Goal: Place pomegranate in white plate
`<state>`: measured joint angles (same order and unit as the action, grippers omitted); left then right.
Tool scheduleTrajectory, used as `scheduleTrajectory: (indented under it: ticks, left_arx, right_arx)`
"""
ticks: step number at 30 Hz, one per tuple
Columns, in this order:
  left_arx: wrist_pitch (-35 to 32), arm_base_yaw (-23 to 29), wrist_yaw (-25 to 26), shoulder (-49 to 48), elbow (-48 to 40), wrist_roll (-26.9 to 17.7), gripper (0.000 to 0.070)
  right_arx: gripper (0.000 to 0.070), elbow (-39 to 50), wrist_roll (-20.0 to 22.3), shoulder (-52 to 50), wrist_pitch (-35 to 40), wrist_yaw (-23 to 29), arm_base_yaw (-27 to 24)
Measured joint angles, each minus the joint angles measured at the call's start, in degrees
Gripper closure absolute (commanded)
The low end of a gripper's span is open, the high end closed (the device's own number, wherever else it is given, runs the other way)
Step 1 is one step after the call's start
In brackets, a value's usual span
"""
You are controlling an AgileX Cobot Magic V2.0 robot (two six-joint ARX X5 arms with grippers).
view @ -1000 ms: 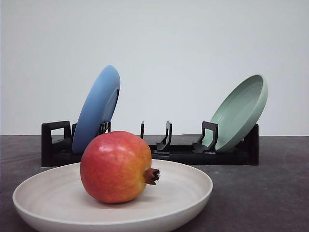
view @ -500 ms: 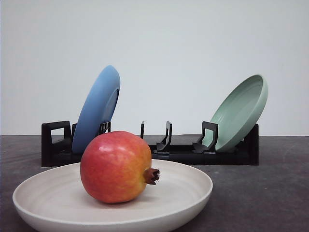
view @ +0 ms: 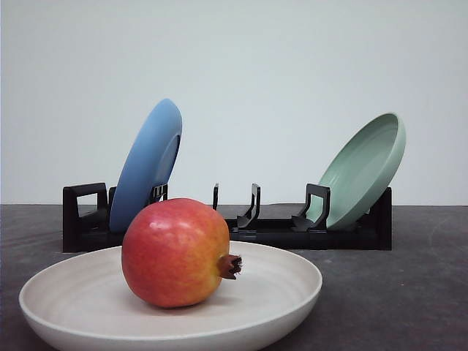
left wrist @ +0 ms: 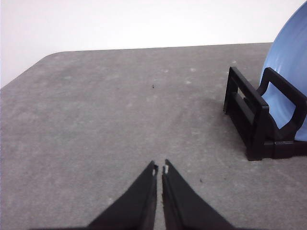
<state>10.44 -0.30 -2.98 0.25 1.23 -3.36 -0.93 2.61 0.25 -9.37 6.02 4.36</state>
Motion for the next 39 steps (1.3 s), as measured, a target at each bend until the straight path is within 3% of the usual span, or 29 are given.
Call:
scheduleTrajectory:
  ticks: [39]
  left_arx:
    - [0.0, 0.0, 0.0, 0.0, 0.0, 0.0, 0.07]
  right_arx:
    - [0.07, 0.0, 0.0, 0.0, 0.0, 0.0, 0.0]
